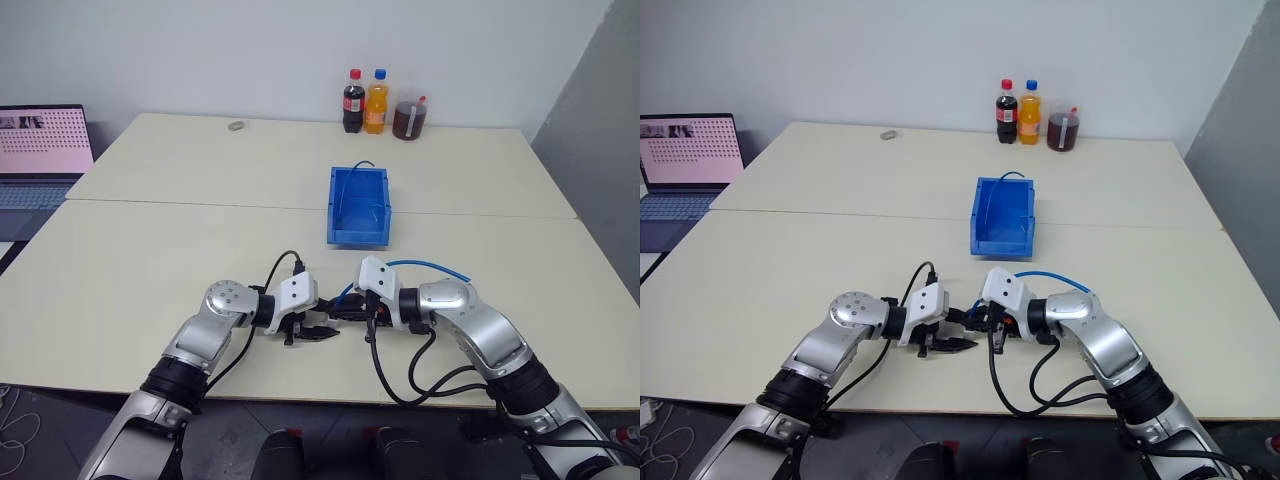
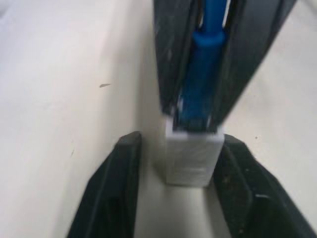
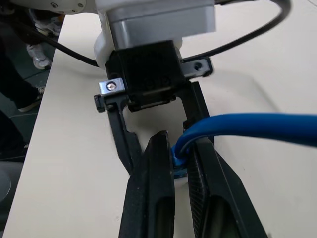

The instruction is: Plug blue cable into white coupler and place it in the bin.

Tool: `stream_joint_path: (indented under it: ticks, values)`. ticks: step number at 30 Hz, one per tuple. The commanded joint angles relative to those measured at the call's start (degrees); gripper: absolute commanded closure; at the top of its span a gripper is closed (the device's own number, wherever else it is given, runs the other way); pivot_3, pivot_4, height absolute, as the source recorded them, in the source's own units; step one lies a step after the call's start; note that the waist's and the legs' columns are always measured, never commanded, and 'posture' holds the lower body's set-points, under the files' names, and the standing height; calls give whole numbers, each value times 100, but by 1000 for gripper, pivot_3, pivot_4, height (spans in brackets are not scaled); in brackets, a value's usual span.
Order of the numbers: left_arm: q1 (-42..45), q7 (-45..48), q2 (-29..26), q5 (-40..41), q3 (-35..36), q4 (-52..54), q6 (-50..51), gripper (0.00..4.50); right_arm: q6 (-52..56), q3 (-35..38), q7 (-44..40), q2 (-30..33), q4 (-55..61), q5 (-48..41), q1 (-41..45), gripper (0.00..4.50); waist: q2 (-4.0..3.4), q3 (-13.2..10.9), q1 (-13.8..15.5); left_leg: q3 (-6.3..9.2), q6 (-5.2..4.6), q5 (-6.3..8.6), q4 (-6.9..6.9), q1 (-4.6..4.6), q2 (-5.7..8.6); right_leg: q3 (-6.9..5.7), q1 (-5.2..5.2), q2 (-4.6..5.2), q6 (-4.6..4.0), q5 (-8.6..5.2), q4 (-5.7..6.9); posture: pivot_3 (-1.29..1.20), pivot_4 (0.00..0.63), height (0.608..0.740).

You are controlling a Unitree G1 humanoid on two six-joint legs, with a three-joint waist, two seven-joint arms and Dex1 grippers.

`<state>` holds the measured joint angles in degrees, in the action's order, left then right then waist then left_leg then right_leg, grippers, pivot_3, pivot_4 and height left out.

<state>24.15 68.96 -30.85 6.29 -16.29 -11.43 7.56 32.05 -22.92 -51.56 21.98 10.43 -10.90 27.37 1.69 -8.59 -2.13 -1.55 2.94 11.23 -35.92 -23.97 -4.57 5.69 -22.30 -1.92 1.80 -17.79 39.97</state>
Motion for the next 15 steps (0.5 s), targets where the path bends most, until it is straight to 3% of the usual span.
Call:
stream_joint_path:
  ticks: [1, 6, 12, 15]
  values:
    - [-277, -133, -188, 308, 400, 443, 363, 1084, 115, 368, 157, -61, 499, -258, 26, 4412, 0, -2, -22, 0, 0, 0, 2, -1, -1, 0, 0, 0, -2, -1, 0, 0, 150, 740]
    - [-528, -572, -296, 617, 946, 1137, 719, 44, 394, 770, 317, -15, 794, -534, 75, 4412, -1, -30, -69, 6, 0, 0, 8, -4, -3, -6, -3, -1, -6, -4, 0, 0, 150, 740]
    - [-658, -1952, -35, 559, 1720, 2068, 804, 0, 805, 1903, 656, 44, 456, -1089, 674, 4413, -1, -61, -58, 4, 1, 0, 5, -11, 1, -6, -2, 8, -3, -2, -4, 0, 150, 740]
    - [-533, -2340, 74, 554, 1787, 2345, 1030, 0, 726, 2170, 869, -141, -471, -1104, 1382, 4414, 1, -81, -74, 5, 1, 0, 5, -10, 1, -7, -2, 7, -1, -1, -4, 0, 150, 740]
